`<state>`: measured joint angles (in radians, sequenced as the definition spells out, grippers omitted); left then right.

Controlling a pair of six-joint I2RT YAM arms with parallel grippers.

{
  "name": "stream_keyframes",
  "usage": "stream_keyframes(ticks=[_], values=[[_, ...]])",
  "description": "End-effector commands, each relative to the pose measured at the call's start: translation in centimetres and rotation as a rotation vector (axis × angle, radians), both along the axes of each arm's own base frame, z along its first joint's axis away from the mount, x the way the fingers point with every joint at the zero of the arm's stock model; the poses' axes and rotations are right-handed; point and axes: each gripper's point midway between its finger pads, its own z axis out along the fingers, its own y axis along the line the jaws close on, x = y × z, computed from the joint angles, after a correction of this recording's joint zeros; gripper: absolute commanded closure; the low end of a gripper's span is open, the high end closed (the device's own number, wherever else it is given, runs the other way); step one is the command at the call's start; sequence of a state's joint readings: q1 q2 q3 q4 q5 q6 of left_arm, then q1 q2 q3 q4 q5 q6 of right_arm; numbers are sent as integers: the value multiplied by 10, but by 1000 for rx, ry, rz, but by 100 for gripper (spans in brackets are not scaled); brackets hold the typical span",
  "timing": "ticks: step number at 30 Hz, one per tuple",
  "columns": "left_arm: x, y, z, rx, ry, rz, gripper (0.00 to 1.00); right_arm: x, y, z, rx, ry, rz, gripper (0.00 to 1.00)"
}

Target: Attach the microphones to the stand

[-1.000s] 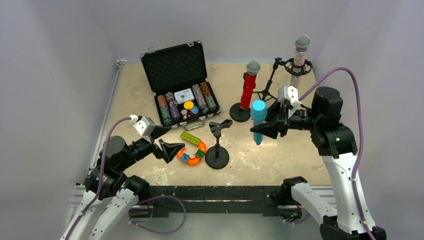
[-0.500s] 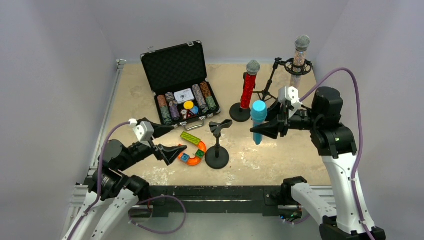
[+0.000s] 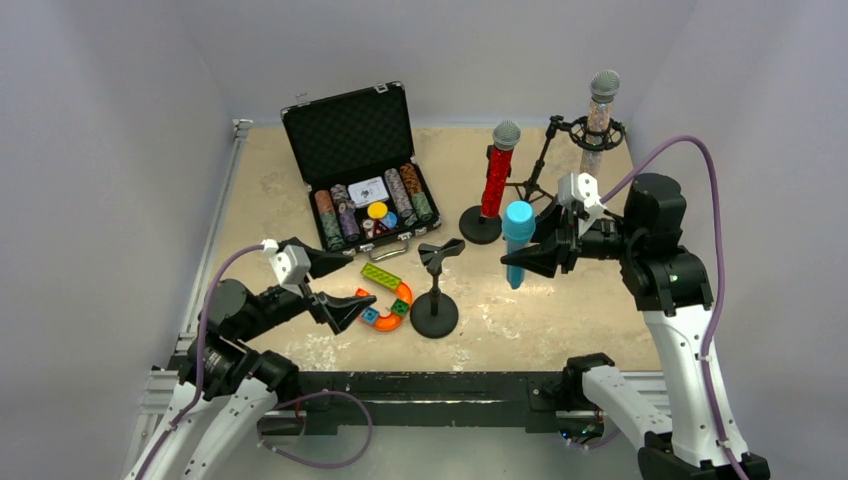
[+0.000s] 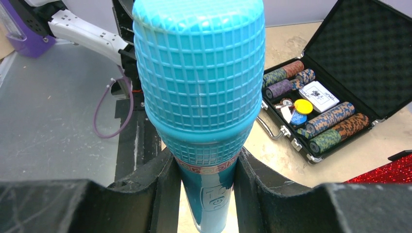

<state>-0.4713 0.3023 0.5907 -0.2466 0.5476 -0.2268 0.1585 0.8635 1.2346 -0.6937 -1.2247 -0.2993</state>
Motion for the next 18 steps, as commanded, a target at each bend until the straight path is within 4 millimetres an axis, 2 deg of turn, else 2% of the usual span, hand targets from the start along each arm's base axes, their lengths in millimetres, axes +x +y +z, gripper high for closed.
stream_keyframes(ticks=[1, 18], values=[[-3, -3, 10, -32, -36, -25, 1, -3, 1, 7, 17, -36, 24, 100], [-9, -12, 8, -66, 7, -92, 1, -1, 1, 5, 20, -24, 28, 100]])
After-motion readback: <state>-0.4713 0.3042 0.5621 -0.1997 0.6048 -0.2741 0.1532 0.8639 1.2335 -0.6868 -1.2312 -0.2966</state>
